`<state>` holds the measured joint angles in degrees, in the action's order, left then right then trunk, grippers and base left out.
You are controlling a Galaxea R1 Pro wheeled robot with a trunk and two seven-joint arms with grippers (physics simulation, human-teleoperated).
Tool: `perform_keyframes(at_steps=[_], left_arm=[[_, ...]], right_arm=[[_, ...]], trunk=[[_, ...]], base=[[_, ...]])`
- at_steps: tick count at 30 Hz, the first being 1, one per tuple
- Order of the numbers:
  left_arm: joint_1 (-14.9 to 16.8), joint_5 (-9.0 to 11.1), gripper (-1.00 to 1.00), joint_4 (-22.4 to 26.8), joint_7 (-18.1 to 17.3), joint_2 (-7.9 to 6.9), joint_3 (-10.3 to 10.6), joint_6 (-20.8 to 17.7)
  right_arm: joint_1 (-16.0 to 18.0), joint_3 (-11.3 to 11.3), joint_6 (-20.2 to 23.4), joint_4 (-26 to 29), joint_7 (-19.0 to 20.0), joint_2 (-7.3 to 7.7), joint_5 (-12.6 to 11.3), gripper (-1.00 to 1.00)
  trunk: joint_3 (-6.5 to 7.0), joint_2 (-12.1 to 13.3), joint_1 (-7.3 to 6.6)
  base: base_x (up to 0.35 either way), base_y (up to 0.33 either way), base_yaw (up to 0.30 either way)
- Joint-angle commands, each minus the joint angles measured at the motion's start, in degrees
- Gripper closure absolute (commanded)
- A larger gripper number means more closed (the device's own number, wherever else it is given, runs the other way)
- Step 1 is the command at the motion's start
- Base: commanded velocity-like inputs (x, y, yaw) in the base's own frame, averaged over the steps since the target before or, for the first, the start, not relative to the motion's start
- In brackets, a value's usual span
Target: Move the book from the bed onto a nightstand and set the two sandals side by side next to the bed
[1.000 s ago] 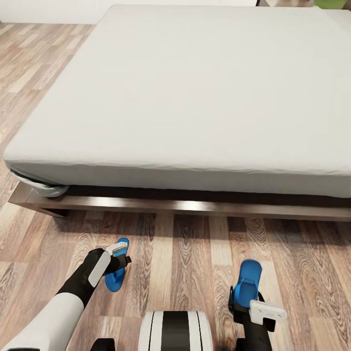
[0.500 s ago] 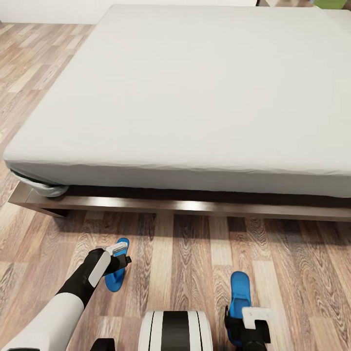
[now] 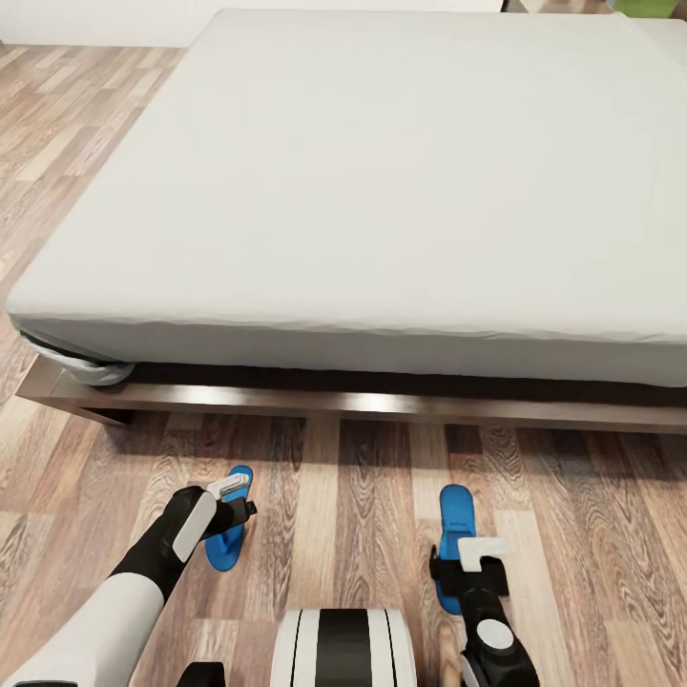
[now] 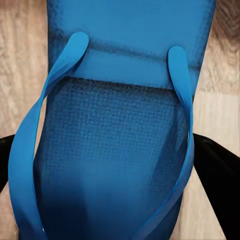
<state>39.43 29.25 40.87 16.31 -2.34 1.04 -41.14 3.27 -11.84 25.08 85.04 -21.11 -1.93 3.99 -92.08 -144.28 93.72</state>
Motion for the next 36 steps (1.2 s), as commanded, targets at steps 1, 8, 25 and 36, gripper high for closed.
perform_keyframes(at_steps=[1, 8, 25, 36], left_arm=[[0.01, 0.6, -1.0, 0.09, 0.48, -0.03, 0.11, -0.17], [-0.02, 0.55, -1.0, 0.2, 0.48, -0.08, 0.1, -0.17], [-4.39, 0.52, -1.0, 14.73, 0.65, -2.02, -0.06, -1.17], [-9.75, 0.55, -1.0, 24.63, 0.62, -5.57, -0.16, -6.29]], right_arm=[[1.23, -0.02, 0.56, -1.16, -0.15, 0.0, 0.25, 1.0], [7.26, 0.1, 0.42, -9.43, -0.26, 0.0, -0.51, 1.0], [13.08, 0.06, 0.73, -19.28, 0.36, 0.0, -8.89, 1.0], [13.09, 0.08, 1.28, -18.96, -0.21, -0.07, -8.76, 1.0]], trunk=[[-0.04, -0.01, -0.01], [-0.04, -0.01, -0.01], [-0.04, -0.01, -0.01], [-0.04, -0.01, -0.01]], base=[[0.0, 0.0, 0.0], [0.0, 0.0, 0.0], [0.0, 0.0, 0.0], [0.0, 0.0, 0.0]])
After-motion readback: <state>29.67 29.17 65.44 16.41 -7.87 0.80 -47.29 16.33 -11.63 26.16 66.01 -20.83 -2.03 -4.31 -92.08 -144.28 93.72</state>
